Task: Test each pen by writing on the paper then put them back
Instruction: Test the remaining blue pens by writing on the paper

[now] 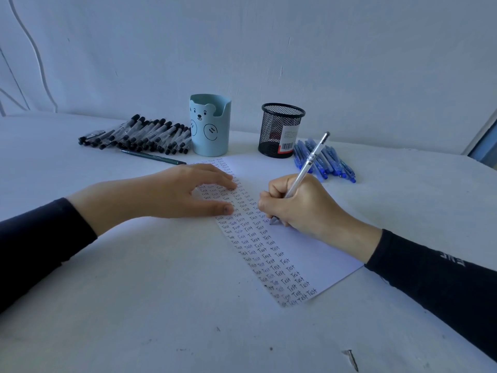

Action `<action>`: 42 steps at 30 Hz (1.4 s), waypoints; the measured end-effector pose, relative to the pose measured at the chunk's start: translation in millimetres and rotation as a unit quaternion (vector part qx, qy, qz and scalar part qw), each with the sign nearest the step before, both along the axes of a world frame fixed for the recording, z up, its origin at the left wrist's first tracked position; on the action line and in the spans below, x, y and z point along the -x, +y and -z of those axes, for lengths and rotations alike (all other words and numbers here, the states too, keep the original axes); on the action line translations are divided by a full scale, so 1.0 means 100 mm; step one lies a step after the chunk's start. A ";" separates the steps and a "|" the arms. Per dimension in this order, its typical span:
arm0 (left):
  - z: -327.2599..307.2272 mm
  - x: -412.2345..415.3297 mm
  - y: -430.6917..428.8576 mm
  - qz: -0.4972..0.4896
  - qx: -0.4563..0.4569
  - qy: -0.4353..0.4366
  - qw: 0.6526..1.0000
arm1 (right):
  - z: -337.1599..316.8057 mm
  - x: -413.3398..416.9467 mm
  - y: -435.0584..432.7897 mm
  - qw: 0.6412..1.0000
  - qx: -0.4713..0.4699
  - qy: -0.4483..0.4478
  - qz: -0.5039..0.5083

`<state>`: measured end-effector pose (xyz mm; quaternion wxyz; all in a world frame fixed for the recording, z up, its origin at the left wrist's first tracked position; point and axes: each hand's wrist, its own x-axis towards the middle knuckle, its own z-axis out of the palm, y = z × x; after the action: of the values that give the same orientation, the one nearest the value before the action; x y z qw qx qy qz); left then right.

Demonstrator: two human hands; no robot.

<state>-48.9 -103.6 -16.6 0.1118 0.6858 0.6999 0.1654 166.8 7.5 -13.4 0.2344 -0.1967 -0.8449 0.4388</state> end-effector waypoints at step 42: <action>-0.39 -1.45 0.08 0.184 -0.285 -0.003 0.941 | -0.47 -1.40 -0.27 0.968 -0.075 0.144 0.193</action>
<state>96.1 -95.1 22.2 -0.0578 0.8050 0.4850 0.3368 306.8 -19.6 33.4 0.4475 -0.2725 -0.7791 0.3442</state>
